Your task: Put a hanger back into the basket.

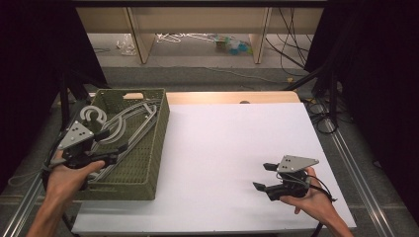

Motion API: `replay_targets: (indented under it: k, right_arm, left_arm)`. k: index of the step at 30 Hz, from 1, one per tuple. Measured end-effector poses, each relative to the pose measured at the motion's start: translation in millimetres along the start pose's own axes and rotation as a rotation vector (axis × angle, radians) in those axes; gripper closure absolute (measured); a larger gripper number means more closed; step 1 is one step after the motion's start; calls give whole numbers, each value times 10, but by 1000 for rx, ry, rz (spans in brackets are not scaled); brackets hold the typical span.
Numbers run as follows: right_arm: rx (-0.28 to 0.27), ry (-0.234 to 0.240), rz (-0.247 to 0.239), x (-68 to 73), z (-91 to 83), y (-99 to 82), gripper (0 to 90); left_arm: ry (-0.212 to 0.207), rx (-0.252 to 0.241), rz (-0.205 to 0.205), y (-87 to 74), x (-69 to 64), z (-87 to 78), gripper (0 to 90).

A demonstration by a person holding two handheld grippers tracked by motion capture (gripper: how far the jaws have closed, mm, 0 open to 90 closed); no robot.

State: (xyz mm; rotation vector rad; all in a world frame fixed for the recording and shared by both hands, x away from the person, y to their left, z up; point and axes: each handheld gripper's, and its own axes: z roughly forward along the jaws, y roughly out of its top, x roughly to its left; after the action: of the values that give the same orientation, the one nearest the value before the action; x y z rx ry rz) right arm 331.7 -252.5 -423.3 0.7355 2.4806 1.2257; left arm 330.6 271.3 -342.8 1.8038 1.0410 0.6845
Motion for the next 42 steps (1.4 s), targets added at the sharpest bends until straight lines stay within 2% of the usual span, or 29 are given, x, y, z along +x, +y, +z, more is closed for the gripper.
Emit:
replay_targets:
  k: [4, 5, 9, 16, 20, 22, 26, 31, 32, 36, 39, 41, 42]
  right_arm:
    - [-7, -11, 2, 6, -10, 3, 277]
    - [-9, -10, 7, 9, -13, 5, 277]
    - [-7, -11, 11, 15, -13, 5, 277]
    - [-27, -18, 15, 13, -24, 3, 277]
    - [-24, -17, 31, 8, -34, -7, 275]
    - [-29, -19, 46, 8, -42, -12, 275]
    - [-52, -31, 60, 12, -55, -24, 273]
    - [-69, -35, 88, 48, -78, -55, 257]
    - [-74, -38, 80, 47, -82, -61, 252]
    - [-78, -43, 96, 77, -96, -88, 231]
    - [-94, -53, 97, 95, -108, -100, 217]
    - [-101, -42, 98, 109, -114, -108, 212]
    - [-108, -58, 96, 118, -122, -111, 210]
  left_arm:
    - [-13, 8, 26, 5, -107, -59, 259]
    - [-20, 2, 19, 4, -133, -70, 259]
    - [-100, -28, -45, -22, -267, -75, 265]
    - [-167, -36, 15, -42, -574, 44, 262]
    - [-205, -56, 12, -71, -701, 147, 258]
    - [-210, -59, 24, -90, -737, 196, 255]
    - [-225, -77, 13, -140, -828, 294, 250]
    - [-268, -92, 23, -192, -1002, 400, 239]
    - [-270, -91, 40, -200, -1039, 415, 237]
    - [-294, -96, 78, -267, -1176, 502, 228]
    - [-308, -106, 70, -363, -1243, 562, 226]
    - [-303, -110, 85, -421, -1276, 592, 221]
    - [-302, -106, 87, -463, -1302, 605, 218]
